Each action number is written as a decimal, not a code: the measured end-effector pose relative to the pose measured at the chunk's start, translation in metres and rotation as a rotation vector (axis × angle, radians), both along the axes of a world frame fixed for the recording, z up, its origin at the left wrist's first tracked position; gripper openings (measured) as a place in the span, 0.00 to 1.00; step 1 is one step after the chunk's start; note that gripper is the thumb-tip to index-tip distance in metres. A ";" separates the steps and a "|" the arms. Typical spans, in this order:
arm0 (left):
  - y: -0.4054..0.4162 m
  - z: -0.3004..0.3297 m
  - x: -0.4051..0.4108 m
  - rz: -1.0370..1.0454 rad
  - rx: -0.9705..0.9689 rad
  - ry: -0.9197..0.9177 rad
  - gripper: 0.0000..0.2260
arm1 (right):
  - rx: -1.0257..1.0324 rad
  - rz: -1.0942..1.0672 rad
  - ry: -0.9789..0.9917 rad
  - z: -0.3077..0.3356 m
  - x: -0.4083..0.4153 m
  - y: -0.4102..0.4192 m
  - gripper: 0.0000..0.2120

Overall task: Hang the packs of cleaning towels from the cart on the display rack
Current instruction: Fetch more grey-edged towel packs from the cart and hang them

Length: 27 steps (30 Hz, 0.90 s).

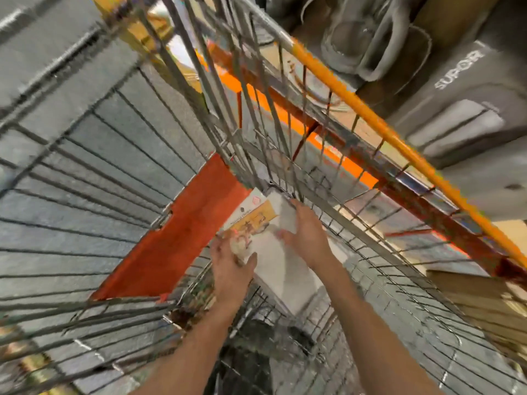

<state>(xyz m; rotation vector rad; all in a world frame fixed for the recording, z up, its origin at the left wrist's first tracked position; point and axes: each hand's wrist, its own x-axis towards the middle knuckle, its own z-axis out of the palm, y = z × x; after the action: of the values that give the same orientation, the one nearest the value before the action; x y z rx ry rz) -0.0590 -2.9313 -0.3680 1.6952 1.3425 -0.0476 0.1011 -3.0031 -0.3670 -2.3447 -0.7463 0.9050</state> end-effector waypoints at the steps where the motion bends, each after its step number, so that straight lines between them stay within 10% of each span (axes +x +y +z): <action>1: -0.002 -0.005 0.001 0.049 -0.032 -0.008 0.32 | 0.007 -0.022 0.019 -0.008 0.004 0.005 0.39; 27: -0.020 -0.027 0.018 0.456 -0.280 -0.232 0.40 | -0.097 0.172 0.073 -0.051 0.026 0.038 0.44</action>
<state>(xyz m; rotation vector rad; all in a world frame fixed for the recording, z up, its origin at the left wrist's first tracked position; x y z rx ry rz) -0.0409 -2.9509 -0.3946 1.0990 1.4383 0.2090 0.1275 -2.9653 -0.4183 -2.3430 -0.9030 1.1175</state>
